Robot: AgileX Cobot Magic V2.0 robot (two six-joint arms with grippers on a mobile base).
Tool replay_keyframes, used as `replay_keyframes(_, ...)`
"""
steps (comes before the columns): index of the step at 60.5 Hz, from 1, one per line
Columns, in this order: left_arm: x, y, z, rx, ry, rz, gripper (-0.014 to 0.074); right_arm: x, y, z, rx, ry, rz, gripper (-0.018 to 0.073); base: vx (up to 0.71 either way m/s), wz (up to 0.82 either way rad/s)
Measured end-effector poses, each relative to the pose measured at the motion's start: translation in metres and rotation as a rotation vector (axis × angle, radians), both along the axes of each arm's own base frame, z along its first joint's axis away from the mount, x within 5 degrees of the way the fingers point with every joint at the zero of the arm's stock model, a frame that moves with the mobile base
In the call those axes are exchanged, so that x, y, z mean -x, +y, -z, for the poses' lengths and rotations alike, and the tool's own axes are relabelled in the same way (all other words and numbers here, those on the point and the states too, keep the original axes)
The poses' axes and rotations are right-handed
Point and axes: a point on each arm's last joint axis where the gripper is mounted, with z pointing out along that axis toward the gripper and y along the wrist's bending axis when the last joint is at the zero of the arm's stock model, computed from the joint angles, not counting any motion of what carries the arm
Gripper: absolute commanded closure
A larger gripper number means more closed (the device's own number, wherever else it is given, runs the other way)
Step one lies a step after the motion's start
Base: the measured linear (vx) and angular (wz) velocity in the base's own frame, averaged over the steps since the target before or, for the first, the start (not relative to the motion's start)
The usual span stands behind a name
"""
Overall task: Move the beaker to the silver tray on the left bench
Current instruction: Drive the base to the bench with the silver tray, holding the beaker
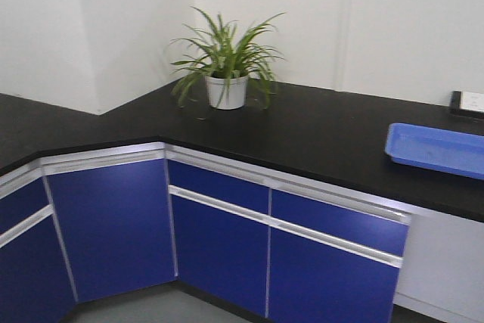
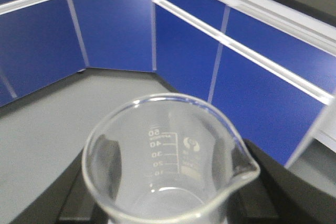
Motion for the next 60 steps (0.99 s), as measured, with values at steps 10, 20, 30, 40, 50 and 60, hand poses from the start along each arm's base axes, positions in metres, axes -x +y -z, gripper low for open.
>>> replay_keyframes(10, 0.0, 0.0, 0.0, 0.0, 0.0, 0.0, 0.0595, 0.0, 0.0, 0.0, 0.0, 0.0, 0.0, 0.0571, -0.19, 0.67)
replay_keyframes(20, 0.0, 0.0, 0.0, 0.0, 0.0, 0.0, 0.0595, 0.0, 0.0, 0.0, 0.0, 0.0, 0.0, 0.0571, -0.17, 0.66)
replay_keyframes(30, 0.0, 0.0, 0.0, 0.0, 0.0, 0.0, 0.0595, 0.0, 0.0, 0.0, 0.0, 0.0, 0.0, 0.0571, -0.16, 0.63)
replay_keyframes(40, 0.0, 0.0, 0.0, 0.0, 0.0, 0.0, 0.0595, 0.0, 0.0, 0.0, 0.0, 0.0, 0.0, 0.0571, -0.16, 0.62)
replay_keyframes(50, 0.0, 0.0, 0.0, 0.0, 0.0, 0.0, 0.0595, 0.0, 0.0, 0.0, 0.0, 0.0, 0.0, 0.0571, -0.15, 0.59)
replay_keyframes(60, 0.0, 0.0, 0.0, 0.0, 0.0, 0.0, 0.0595, 0.0, 0.0, 0.0, 0.0, 0.0, 0.0, 0.0571, -0.12, 0.59)
